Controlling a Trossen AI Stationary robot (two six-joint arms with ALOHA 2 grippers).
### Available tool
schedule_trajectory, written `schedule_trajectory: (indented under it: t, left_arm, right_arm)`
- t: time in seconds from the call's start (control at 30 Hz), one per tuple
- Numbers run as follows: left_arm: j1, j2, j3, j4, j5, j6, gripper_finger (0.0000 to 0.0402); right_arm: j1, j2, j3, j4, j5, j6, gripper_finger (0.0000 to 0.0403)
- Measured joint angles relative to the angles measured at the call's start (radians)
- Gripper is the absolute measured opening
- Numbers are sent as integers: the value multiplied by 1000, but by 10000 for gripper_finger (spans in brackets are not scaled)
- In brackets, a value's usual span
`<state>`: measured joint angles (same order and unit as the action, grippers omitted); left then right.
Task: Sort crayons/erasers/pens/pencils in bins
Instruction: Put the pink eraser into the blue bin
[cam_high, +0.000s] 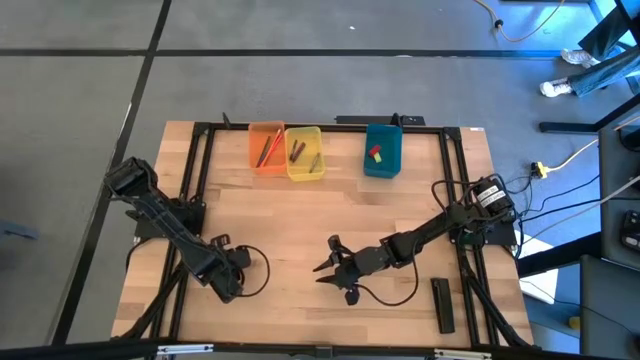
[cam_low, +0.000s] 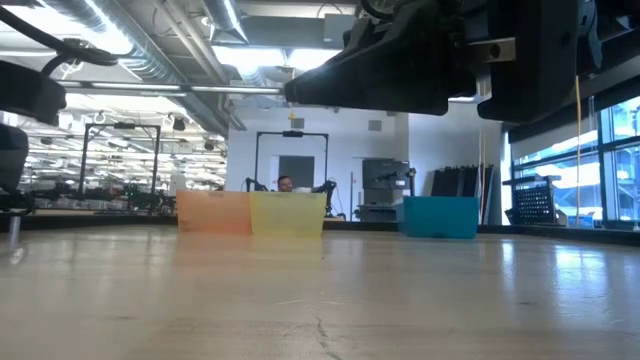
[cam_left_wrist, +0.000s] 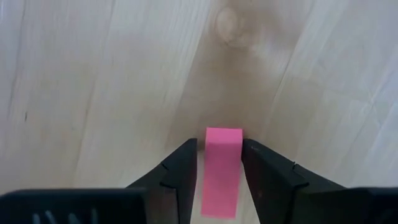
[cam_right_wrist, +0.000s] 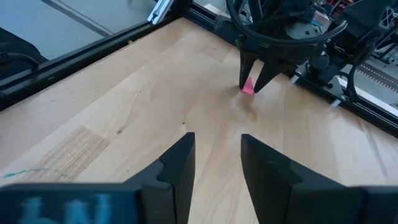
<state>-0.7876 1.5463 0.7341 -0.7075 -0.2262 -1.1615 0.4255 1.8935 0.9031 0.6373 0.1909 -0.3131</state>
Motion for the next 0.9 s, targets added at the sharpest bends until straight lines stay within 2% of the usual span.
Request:
schedule_trajectory:
  t: [0.47, 0.63, 0.9]
  left_arm:
    - [21, 0, -1, 26, -10, -13, 124]
    - [67, 5, -3, 144, -125, 26, 124]
    - [143, 4, -3, 311, -118, 165, 124]
  right_arm:
    - [-15, 0, 0, 2, 0, 44, 131]
    - [-24, 0, 0, 2, 0, 58, 131]
    - [-23, 0, 0, 2, 0, 77, 131]
